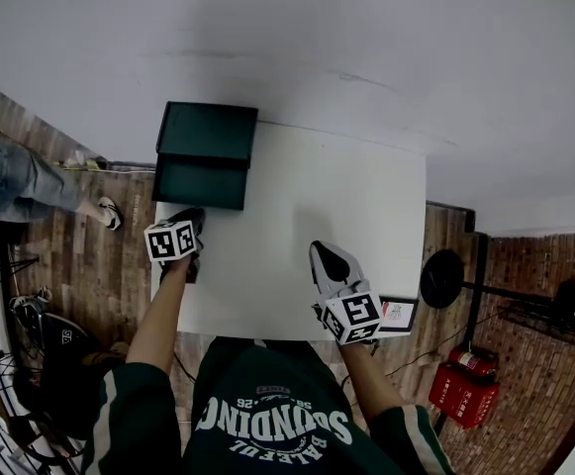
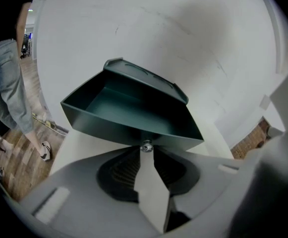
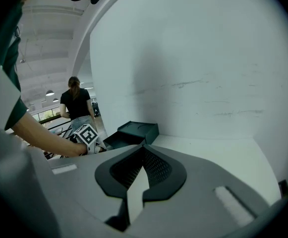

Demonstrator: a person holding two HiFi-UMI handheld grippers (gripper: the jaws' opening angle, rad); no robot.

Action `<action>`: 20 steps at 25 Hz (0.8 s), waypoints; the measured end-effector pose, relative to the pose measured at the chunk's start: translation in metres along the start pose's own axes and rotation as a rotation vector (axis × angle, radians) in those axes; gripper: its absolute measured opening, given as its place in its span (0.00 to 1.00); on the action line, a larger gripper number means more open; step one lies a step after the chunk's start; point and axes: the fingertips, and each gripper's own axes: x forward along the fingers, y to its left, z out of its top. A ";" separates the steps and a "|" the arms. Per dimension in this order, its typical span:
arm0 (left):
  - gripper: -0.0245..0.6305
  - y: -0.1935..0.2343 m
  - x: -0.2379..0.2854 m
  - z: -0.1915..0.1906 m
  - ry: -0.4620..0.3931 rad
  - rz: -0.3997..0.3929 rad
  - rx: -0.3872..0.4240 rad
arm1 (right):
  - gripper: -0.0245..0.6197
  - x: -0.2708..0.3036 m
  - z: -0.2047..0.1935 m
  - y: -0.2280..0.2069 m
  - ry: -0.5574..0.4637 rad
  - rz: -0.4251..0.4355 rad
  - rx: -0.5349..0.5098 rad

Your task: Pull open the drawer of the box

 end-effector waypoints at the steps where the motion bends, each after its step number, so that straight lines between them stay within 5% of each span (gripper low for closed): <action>1: 0.23 -0.001 -0.001 -0.001 -0.003 -0.007 -0.004 | 0.04 -0.001 0.000 0.000 -0.002 0.001 0.001; 7: 0.23 -0.014 -0.033 0.003 -0.107 -0.054 0.036 | 0.04 -0.005 0.009 -0.002 -0.038 0.000 0.001; 16: 0.15 -0.096 -0.111 0.052 -0.324 -0.127 0.337 | 0.04 -0.005 0.048 -0.005 -0.135 0.000 -0.056; 20: 0.12 -0.133 -0.142 0.076 -0.426 -0.136 0.410 | 0.04 -0.007 0.067 -0.008 -0.167 -0.008 -0.076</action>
